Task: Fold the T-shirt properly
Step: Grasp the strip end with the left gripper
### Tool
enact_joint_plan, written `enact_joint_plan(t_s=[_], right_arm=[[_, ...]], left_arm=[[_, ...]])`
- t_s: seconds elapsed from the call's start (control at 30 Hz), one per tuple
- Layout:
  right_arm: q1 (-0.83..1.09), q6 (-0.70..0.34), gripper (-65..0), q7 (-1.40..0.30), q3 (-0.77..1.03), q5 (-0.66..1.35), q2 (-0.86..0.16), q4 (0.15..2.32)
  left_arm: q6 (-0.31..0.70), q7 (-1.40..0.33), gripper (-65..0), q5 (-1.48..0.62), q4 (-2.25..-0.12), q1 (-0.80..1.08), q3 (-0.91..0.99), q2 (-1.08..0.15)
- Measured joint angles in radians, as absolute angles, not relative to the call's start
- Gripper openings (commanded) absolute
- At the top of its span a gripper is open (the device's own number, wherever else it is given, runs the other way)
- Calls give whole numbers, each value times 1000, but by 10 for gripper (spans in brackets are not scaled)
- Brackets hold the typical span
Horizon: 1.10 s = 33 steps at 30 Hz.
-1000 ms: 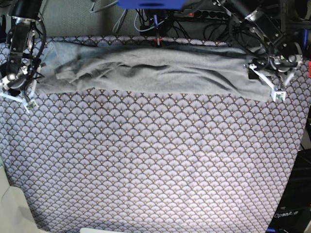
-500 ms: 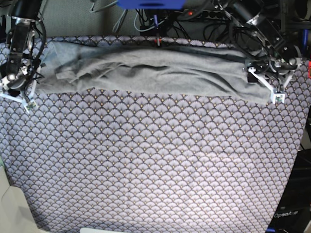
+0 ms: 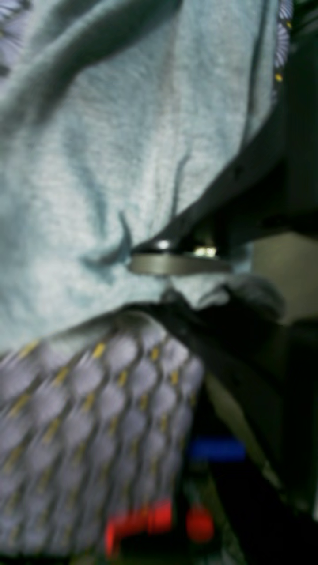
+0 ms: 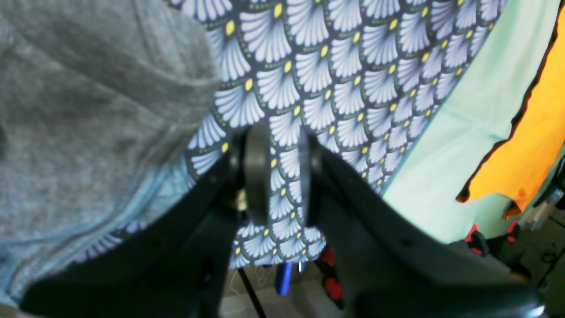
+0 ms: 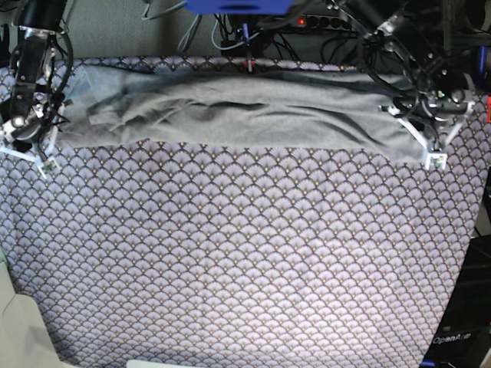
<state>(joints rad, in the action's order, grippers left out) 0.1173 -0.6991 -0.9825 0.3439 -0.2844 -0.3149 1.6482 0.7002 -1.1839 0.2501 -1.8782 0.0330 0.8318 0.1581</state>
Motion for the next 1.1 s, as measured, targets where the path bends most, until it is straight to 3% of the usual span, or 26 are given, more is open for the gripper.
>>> enact_joint_plan(t_s=[0.43,0.57,0.7,0.93,1.1], right_arm=[[117,-699,-521,-982,344,-284,-299,1648],[117,-699,-521,-982,344,-284,-299,1648],[117,-699,-521,-982,344,-284,-299,1648],[140,-699,-521,-983,344,-285,-299,1649],[134,-699,-521,-979,344,-284,-299,1649]], left_arm=[[702,-1208,-650,255,-1905,35,836,146],[700,-1204,-635,255,-1821,33,836,109],[702,-1205,-492,250,-1759,35,839,78],[700,-1205,-183,252,-1755,33,905,81],[700,-1204,-63,156,-1753,37,908,72]])
